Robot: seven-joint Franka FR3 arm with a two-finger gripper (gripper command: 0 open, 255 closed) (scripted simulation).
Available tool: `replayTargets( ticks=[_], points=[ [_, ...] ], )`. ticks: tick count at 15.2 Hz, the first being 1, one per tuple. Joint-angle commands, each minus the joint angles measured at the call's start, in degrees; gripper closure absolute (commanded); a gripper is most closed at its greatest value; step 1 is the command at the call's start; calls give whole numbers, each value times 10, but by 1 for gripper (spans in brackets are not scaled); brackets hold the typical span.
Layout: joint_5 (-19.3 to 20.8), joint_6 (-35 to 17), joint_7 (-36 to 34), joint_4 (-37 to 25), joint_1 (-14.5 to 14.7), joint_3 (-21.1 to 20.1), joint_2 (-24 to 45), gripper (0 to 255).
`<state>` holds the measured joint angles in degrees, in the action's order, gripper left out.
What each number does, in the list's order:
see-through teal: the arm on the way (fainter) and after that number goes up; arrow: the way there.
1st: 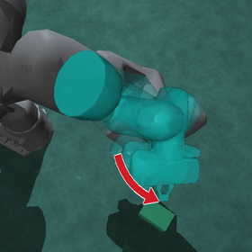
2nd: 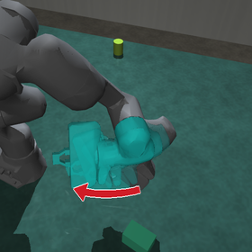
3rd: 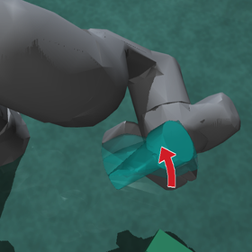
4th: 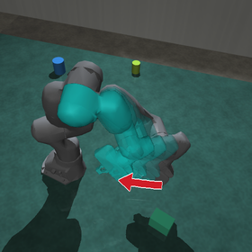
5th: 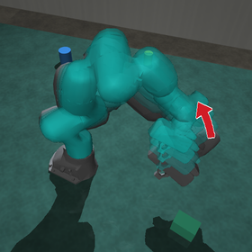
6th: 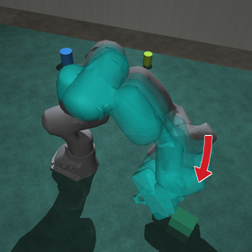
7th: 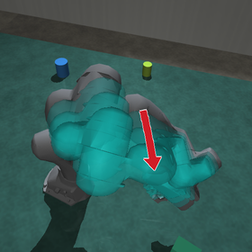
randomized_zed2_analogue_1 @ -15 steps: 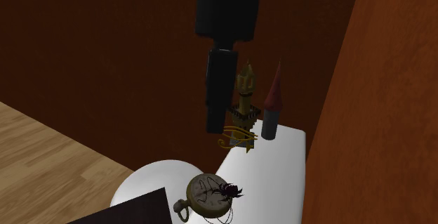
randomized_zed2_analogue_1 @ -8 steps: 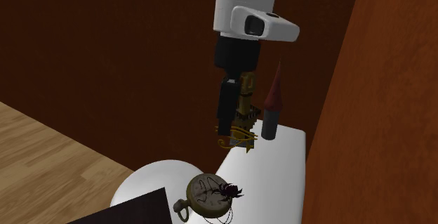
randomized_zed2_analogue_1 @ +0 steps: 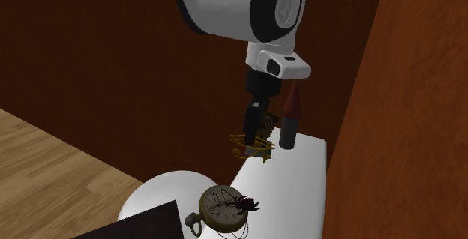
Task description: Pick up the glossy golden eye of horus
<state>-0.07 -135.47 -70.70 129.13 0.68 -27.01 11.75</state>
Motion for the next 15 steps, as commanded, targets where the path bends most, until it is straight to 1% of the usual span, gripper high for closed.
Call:
replayTargets(
  ticks=[1,6,13,15],
  points=[
    [23,-18,-40,-33,12,10,49,0],
    [59,-39,-119,-133,52,44,162,0],
    [77,-78,-126,-137,65,59,205,0],
    [78,-81,-127,-138,66,61,209,0]
  ],
)
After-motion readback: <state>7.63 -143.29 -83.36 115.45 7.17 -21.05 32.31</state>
